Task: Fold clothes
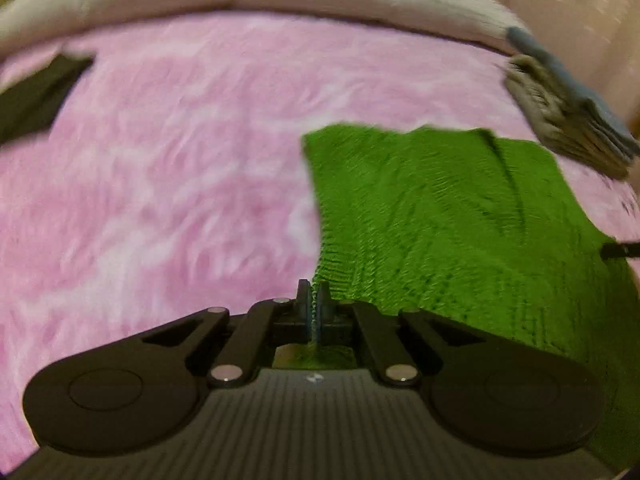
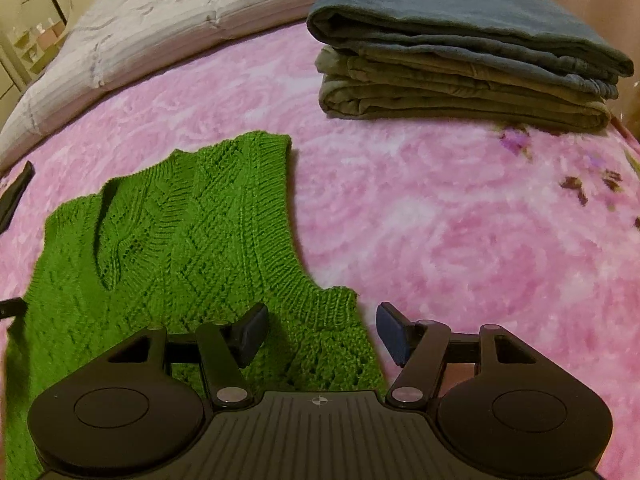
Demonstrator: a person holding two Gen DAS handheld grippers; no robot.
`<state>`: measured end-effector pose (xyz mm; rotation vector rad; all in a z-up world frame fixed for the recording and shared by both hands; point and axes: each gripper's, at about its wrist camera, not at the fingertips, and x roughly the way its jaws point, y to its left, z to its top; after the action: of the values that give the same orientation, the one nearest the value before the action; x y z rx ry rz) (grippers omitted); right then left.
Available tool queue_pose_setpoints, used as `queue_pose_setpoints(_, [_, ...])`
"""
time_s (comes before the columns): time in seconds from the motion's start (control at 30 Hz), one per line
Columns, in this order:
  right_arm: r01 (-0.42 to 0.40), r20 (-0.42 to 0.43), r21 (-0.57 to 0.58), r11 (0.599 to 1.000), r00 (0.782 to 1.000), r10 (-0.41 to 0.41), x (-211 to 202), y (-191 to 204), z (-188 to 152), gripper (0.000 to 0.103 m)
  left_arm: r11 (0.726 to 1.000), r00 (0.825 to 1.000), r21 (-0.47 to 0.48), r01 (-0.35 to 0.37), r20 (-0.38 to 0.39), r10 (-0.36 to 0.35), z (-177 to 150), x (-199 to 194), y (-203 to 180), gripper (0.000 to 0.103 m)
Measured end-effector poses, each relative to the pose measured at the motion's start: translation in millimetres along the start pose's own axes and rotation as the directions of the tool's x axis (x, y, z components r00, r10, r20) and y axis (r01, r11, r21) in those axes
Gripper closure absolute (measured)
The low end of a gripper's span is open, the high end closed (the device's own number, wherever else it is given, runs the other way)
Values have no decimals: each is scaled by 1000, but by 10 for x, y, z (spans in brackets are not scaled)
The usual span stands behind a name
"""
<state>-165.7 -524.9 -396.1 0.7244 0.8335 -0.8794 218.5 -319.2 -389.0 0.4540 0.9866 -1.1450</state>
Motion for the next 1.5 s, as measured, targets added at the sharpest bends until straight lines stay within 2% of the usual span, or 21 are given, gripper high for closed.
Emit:
queue_pose_setpoints(0.13, [-1, -4, -3, 1000, 1000, 1, 13, -21, -12, 40, 1000, 1000, -5, 24, 19, -24, -17, 10, -80, 101])
queue_pose_setpoints(0.2, [-3, -4, 3, 1000, 1000, 3, 8, -31, -9, 40, 997, 999, -61, 45, 19, -44, -5, -35, -37, 89])
queue_pose_setpoints(0.23, [-5, -4, 9, 1000, 1000, 5, 0, -39, -7, 40, 994, 998, -94, 55, 21, -54, -17, -80, 4, 78])
queue_pose_setpoints(0.4, [-7, -4, 23, 1000, 1000, 7, -31, -119, 2, 40, 961, 999, -275, 39, 16, -36, -182, -284, 280, 69])
queue_pose_setpoints(0.47, [-13, -3, 38, 999, 1000, 13, -22, -170, -10, 40, 938, 997, -339, 72, 1, -76, -271, -279, 345, 70])
queue_pose_setpoints(0.5, [-25, -1, 51, 998, 1000, 25, -19, -196, -15, 40, 939, 996, -334, 80, -10, -88, -291, -242, 320, 72])
queue_pose_setpoints(0.57, [-68, 1, 74, 995, 998, 68, -5, -238, -29, 42, 942, 993, -323, 94, -32, -110, -329, -170, 268, 98])
queue_pose_setpoints(0.6, [-92, -1, 74, 993, 996, 92, -3, -242, -33, 57, 953, 996, -294, 78, -25, -89, -332, -170, 226, 98])
queue_pose_setpoints(0.63, [-110, -10, 64, 992, 994, 111, -4, -231, -33, 98, 964, 998, -259, 57, -13, -62, -329, -179, 191, 99])
queue_pose_setpoints(0.73, [-48, -15, 19, 999, 999, 48, -15, -209, -48, 97, 974, 1000, -227, 22, 11, -20, -395, -183, 209, 96])
queue_pose_setpoints(0.8, [-29, -13, 10, 1000, 999, 29, -4, -216, -54, 96, 974, 1000, -228, 16, 14, -13, -405, -173, 201, 94])
queue_pose_setpoints(0.83, [-16, -14, -4, 1000, 1000, 16, -5, -197, -50, 87, 980, 1000, -197, -8, 10, 11, -372, -195, 144, 93])
queue_pose_setpoints(0.87, [31, -6, -43, 999, 999, -31, -38, -129, -39, 56, 985, 999, -165, -46, 20, 50, -340, -245, 78, 91])
queue_pose_setpoints(0.93, [146, 48, -140, 979, 989, -140, -157, 41, -35, 16, 985, 990, -126, -121, 60, 129, -284, -374, -21, 89])
queue_pose_setpoints(1.0, [178, 127, -221, 959, 980, -152, -320, 175, -76, 17, 976, 976, -142, -166, 116, 183, -239, -524, -48, 91])
queue_pose_setpoints(1.03, [167, 146, -244, 955, 980, -134, -381, 226, -92, 17, 978, 977, -145, -152, 130, 171, -221, -567, -82, 91])
queue_pose_setpoints(1.13, [51, 108, -281, 958, 994, -21, -374, 377, -173, 17, 997, 997, -74, -29, 64, 33, -208, -478, -343, 91])
queue_pose_setpoints(1.23, [10, 40, -370, 929, 999, 5, -213, 584, -358, 17, 994, 998, 85, 62, -31, -60, -398, -302, -709, 88])
queue_pose_setpoints(1.3, [12, -18, -417, 909, 1000, -21, -155, 615, -585, 17, 987, 997, 160, 33, -79, -20, -698, -264, -819, 88])
queue_pose_setpoints(1.4, [7, -73, -435, 900, 996, -43, -395, 428, -1032, 17, 997, 997, 73, 8, -71, -2, -1131, -608, -725, 89])
queue_pose_setpoints(1.5, [-14, -153, -416, 909, 987, -55, -827, 161, -1455, 17, 995, 990, 76, -65, -117, 74, -1566, -1014, -708, 89])
